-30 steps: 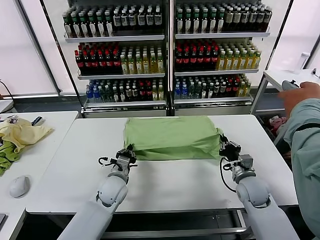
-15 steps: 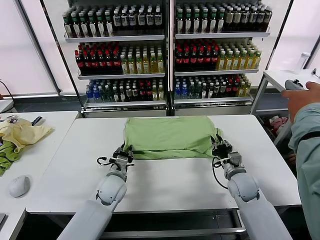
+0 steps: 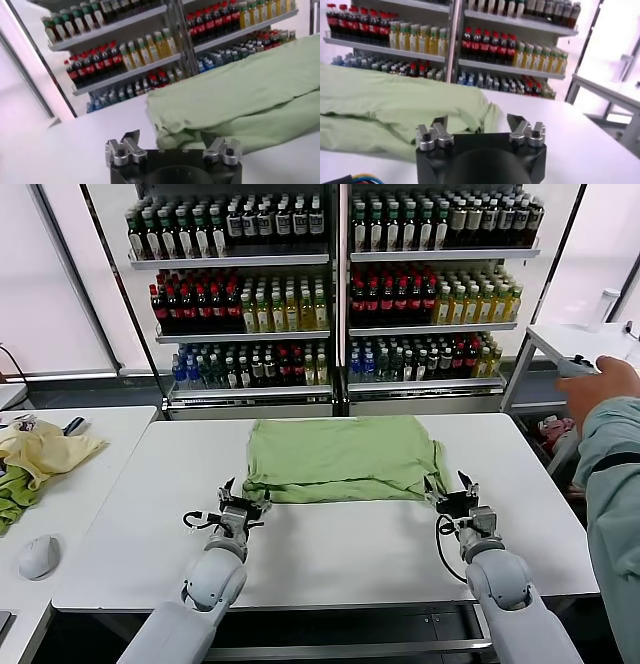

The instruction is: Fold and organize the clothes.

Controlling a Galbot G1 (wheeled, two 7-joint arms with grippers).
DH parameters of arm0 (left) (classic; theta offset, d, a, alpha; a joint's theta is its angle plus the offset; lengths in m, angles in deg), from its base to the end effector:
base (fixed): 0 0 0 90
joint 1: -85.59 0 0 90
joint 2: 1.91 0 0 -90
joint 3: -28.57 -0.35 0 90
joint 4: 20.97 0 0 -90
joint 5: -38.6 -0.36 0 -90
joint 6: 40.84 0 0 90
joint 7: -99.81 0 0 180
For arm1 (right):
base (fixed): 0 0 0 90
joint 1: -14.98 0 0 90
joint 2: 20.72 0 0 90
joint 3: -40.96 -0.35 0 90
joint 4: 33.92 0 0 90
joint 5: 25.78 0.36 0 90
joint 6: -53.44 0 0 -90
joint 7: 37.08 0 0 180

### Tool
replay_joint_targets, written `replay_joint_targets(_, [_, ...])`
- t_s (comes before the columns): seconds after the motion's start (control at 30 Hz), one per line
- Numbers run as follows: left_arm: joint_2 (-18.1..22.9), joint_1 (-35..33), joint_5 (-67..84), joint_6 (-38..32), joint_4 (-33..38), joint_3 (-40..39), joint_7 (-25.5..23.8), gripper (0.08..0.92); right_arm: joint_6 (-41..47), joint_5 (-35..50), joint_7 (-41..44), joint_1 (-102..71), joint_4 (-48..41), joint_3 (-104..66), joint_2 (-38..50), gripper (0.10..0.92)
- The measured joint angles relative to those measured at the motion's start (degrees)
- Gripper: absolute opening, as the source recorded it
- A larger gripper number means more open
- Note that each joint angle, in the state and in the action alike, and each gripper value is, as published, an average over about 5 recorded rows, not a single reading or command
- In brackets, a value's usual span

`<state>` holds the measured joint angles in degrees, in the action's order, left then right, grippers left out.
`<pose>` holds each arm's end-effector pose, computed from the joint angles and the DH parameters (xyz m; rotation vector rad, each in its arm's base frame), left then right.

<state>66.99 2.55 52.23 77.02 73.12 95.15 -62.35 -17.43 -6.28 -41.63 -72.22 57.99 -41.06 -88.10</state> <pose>0.3700 -0.0164 -0.3114 -0.0773 -2.7407 -0.4095 0.3721 -0.0839 -0.3134 0.0732 -2.8379 0.1292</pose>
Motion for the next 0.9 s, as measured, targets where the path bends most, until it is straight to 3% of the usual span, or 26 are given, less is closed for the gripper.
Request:
replay_joint_targets(0.13, [0.3, 0.9, 2.2, 0.5, -1.0, -0.3, 0.1, 0.808, 1.6, 2.7, -0.5, 1.3, -1.9, 0.5, -0.2, 0.758])
replay_joint_targets(0.23, [0.3, 1.6, 3.5, 0.7, -1.7, -0.7, 0.0, 0.748, 2.5, 4.5, -0.6, 1.9, -3.2, 0.9, -0.2, 0.673])
replay_joint_targets(0.7, [0.6, 3.9, 8.5, 2.3, -3.6, -1.3, 0.0, 0.342, 3.6, 8.3, 0.4, 2.1, -4.6, 1.1, 0.6, 0.267])
replay_joint_targets(0.9, [-0.1, 4.0, 9.6, 2.8, -3.4, -1.4, -0.3, 0.17, 4.3, 8.9, 1.8, 1.0, -3.8, 0.7, 1.8, 0.186])
